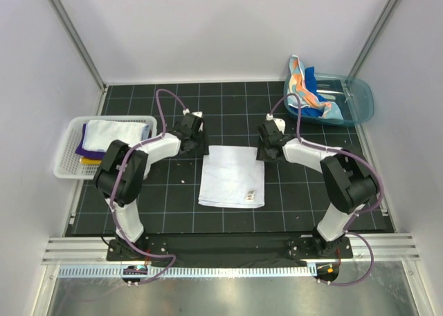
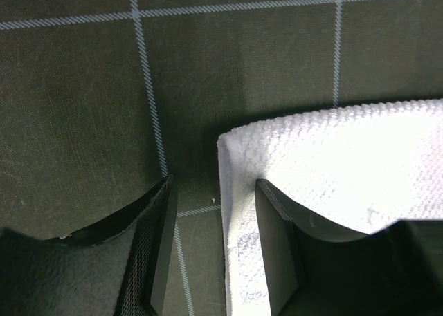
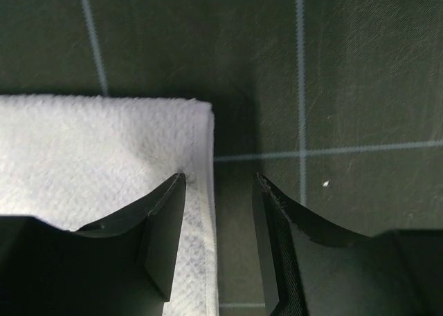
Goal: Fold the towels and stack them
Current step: Fold the towel
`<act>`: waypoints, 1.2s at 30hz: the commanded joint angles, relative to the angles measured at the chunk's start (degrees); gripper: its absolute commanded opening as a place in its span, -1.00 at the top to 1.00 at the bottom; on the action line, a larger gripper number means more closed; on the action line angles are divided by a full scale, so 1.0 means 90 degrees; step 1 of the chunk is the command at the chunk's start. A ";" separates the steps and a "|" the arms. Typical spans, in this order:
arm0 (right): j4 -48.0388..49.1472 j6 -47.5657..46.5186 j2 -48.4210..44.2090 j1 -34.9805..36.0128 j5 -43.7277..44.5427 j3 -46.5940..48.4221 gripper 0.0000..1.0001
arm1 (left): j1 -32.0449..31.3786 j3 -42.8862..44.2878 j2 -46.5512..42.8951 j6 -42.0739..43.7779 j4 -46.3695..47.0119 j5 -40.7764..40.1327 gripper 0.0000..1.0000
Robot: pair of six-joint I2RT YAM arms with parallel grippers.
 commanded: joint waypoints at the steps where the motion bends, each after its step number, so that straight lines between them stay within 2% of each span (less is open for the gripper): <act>1: 0.0240 -0.0240 0.0242 -0.0119 0.0418 0.0404 0.00 | 0.0026 0.0093 0.0148 -0.0032 0.0262 -0.0235 -0.04; 11: 0.0475 -0.0376 0.0780 -0.0246 0.0086 0.0814 -0.01 | 0.0026 -0.0112 0.0119 -0.0217 0.0301 -0.0754 -0.02; 19: 0.0621 -0.0347 0.1113 -0.0236 -0.0539 0.0796 0.03 | 0.0026 0.0327 0.0236 -0.0188 0.0135 -0.0969 -0.04; 26: 0.0641 -0.0338 0.0723 -0.0236 -0.0432 0.0571 0.03 | 0.0026 0.0483 0.0168 -0.0179 0.0164 -0.0832 -0.04; 36: 0.0377 -0.0474 0.0449 -0.0246 -0.0364 0.1010 0.01 | 0.0046 0.0884 0.0588 -0.0032 -0.0158 -0.0852 0.06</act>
